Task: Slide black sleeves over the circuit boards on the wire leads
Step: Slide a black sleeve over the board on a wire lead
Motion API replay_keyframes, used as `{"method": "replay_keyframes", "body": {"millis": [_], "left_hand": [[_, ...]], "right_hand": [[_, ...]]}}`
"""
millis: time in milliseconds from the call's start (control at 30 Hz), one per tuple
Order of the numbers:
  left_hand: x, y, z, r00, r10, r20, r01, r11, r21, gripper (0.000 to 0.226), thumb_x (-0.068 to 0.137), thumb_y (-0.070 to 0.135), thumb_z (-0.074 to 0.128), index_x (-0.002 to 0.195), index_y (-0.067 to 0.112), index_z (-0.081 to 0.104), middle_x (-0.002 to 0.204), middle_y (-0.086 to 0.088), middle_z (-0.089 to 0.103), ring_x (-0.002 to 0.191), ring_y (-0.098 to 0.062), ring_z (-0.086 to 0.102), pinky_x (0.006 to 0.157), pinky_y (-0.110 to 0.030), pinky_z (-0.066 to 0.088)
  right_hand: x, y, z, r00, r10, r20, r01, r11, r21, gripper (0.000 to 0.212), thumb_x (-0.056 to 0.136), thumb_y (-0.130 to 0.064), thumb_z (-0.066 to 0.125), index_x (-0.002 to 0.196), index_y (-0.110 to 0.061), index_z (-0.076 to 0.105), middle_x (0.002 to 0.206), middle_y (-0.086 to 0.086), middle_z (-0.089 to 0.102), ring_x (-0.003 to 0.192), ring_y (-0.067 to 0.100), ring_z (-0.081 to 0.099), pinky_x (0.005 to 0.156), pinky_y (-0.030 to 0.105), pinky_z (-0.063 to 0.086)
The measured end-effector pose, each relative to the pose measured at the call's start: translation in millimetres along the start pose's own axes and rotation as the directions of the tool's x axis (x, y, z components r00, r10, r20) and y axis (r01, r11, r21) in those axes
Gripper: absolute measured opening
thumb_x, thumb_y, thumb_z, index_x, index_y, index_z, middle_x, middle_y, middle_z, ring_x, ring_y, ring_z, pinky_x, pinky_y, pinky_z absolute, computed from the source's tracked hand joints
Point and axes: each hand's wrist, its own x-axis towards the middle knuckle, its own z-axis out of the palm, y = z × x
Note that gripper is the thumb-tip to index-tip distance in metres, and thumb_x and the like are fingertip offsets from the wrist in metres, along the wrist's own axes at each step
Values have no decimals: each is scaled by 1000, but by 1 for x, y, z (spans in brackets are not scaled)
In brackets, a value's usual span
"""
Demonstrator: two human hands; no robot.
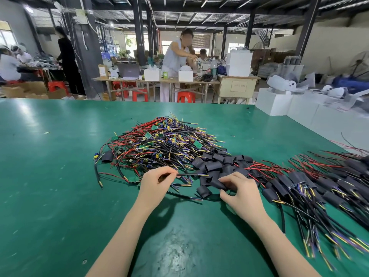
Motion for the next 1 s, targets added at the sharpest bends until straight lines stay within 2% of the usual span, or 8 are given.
{"method": "replay_keyframes", "body": {"millis": [200, 367, 533, 600, 667, 767, 900, 1000], "left_hand": [[0, 0, 2, 999, 13, 34, -12, 999, -30, 16, 90, 5, 63, 87, 12, 77, 81, 4, 73, 69, -4, 60, 63, -11, 42], [-1, 2, 5, 992, 49, 119, -45, 998, -37, 17, 91, 7, 63, 86, 19, 76, 75, 10, 70, 64, 0, 55, 60, -10, 38], [-10, 8, 21, 970, 104, 220, -99, 995, -33, 18, 91, 7, 64, 104, 17, 72, 90, 8, 71, 80, -4, 62, 75, -18, 47], [-14, 10, 28, 941, 90, 325, -78, 996, -49, 33, 90, 8, 63, 119, 21, 57, 97, 5, 67, 90, -6, 62, 85, -22, 47], [-13, 10, 30, 913, 84, 400, -62, 996, -67, 52, 86, 5, 65, 130, 24, 44, 115, 8, 62, 112, -4, 57, 99, -20, 41], [-3, 0, 13, 922, 137, 362, -168, 984, 55, 62, 76, 2, 64, 130, 28, 47, 128, 19, 53, 124, 5, 44, 105, -16, 32], [5, -18, -9, 906, 147, 398, -294, 894, 339, 39, 75, 20, 74, 113, 27, 67, 107, 16, 63, 105, -6, 51, 96, -29, 39], [3, -18, -3, 905, 136, 404, -300, 875, 379, 25, 79, 34, 76, 103, 27, 73, 101, 15, 65, 98, -7, 52, 92, -30, 40]], "right_hand": [[1, 0, -3, 991, -89, -95, 88, 996, -17, 29, 65, -6, 77, 89, -21, 72, 85, -10, 66, 76, 12, 64, 80, 43, 47], [-1, 0, -1, 981, -181, -74, 174, 980, -93, 31, 66, -12, 78, 94, -25, 71, 90, -13, 64, 82, 11, 62, 79, 34, 38], [1, -2, 2, 927, -369, -67, 338, 899, -278, 35, 62, -20, 77, 96, -23, 70, 96, -11, 65, 85, 13, 61, 84, 32, 34], [1, -7, 5, 914, -404, -41, 374, 878, -297, 35, 61, -20, 76, 95, -22, 70, 95, -10, 66, 83, 14, 62, 84, 30, 35], [1, -8, 7, 916, -402, -2, 383, 874, -297, 34, 61, -20, 76, 95, -21, 70, 94, -10, 66, 79, 15, 61, 81, 28, 35], [0, -4, 6, 934, -357, 26, 348, 888, -302, 35, 60, -20, 78, 94, -21, 70, 91, -8, 64, 74, 16, 59, 78, 28, 34], [-2, 0, 2, 951, -307, 16, 301, 917, -261, 34, 61, -19, 79, 94, -20, 69, 90, -8, 63, 74, 13, 60, 77, 29, 34], [-2, -1, 2, 954, -301, 20, 297, 927, -231, 34, 63, -18, 78, 96, -20, 69, 92, -8, 62, 77, 14, 60, 79, 28, 35]]}}
